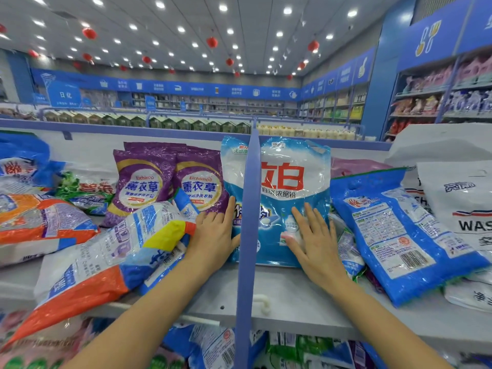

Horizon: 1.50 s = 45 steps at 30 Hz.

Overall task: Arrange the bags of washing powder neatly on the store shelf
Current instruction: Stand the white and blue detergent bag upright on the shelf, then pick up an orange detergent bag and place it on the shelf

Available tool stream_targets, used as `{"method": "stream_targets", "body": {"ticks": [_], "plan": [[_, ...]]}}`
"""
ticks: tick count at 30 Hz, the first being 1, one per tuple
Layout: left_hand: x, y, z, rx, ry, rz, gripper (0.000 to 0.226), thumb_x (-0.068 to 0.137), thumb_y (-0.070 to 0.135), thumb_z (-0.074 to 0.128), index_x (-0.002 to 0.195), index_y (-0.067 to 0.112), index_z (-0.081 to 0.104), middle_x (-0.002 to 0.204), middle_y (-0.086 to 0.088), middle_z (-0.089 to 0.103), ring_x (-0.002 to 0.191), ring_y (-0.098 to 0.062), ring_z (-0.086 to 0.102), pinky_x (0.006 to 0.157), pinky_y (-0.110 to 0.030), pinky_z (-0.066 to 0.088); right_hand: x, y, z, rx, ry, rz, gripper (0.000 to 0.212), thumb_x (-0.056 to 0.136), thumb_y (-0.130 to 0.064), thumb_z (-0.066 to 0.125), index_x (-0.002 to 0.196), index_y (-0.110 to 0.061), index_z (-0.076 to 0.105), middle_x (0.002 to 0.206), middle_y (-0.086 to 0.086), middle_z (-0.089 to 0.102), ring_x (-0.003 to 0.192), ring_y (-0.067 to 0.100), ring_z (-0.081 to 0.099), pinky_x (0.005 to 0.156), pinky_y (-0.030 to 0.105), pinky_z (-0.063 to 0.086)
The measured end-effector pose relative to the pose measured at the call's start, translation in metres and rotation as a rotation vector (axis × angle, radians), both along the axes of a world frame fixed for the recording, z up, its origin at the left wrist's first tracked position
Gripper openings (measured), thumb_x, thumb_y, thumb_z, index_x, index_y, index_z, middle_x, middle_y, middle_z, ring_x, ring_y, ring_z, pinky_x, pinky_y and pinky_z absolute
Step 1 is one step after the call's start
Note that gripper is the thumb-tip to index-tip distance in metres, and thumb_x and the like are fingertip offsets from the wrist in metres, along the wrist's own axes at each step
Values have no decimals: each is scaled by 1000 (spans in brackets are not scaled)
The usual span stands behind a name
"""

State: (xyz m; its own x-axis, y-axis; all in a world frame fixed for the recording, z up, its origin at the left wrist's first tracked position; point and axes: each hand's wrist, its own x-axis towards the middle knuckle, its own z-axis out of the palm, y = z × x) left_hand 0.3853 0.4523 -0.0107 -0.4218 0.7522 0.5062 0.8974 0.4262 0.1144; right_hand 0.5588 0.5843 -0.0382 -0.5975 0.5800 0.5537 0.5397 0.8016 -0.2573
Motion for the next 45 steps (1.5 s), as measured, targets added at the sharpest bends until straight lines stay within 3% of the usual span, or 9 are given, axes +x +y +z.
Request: {"method": "stream_targets", "body": {"ticks": [3, 5, 8, 13, 20, 30, 34, 38, 45], "plan": [[7, -5, 3, 117, -27, -85, 58, 91, 44, 49, 134, 6, 41, 125, -12, 54, 117, -30, 49, 100, -36, 35, 10, -8, 14, -54, 192, 127, 65, 86, -56, 30, 139, -21, 40, 148, 4, 35, 138, 21, 30, 113, 51, 21], [4, -8, 6, 171, -45, -176, 40, 89, 26, 49, 119, 0, 55, 114, -15, 59, 106, -34, 54, 89, -37, 43, 14, -20, 34, -77, 450, 166, 42, 87, -31, 46, 123, -14, 58, 125, 1, 58, 118, 14, 50, 103, 43, 38], [5, -28, 12, 229, -221, -314, 33, 89, 6, 54, 121, 7, 59, 122, -6, 60, 114, -24, 53, 96, -34, 43, 18, -44, 74, -176, 683, 212, 22, 92, -14, 51, 110, -18, 62, 99, -19, 60, 90, -12, 53, 82, 18, 44], [11, -96, 18, 458, -422, -421, 25, 87, 0, 56, 109, 8, 66, 103, 1, 68, 96, -6, 61, 85, -11, 45, 24, -103, 133, -123, 894, 427, 21, 94, -10, 45, 108, -16, 61, 102, -8, 63, 86, -4, 59, 69, 7, 46], [-58, -178, 31, 662, -393, -295, 15, 79, 20, 57, 90, 21, 67, 84, 17, 69, 82, 4, 62, 76, -6, 43, -28, -193, 139, 504, 563, 650, 19, 88, -9, 51, 99, -8, 66, 103, -3, 63, 99, 14, 56, 91, 26, 41], [-176, -193, 3, 233, -459, -248, 30, 89, 31, 59, 117, 20, 60, 111, 8, 59, 102, -8, 54, 85, -24, 38, -158, -206, 61, 350, -99, 527, 38, 82, -39, 46, 105, -18, 66, 108, 0, 67, 100, 24, 61, 87, 45, 48], [-200, -183, -9, 47, -570, -238, 37, 95, 39, 46, 125, 20, 55, 122, 5, 58, 104, -10, 53, 86, -26, 39, -163, -203, 33, 195, -338, 556, 77, 70, -57, 62, 138, -28, 40, 146, -1, 38, 137, 18, 29, 116, 43, 8], [-209, -175, -21, 28, -565, -248, 39, 95, 41, 43, 124, 18, 57, 120, 3, 60, 107, -14, 55, 87, -28, 40, -163, -201, 23, 339, -434, 435, 99, 64, -66, 63, 146, -34, 16, 157, 1, 12, 144, 19, 6, 108, 37, -15], [-198, -176, -15, 57, -729, -345, 40, 101, 36, 30, 120, 16, 59, 113, 13, 50, 105, -6, 46, 85, -21, 32, -177, -200, 12, 603, -264, 388, 57, 72, -59, 42, 119, -31, 58, 126, -5, 61, 113, 26, 60, 96, 57, 40]]}}
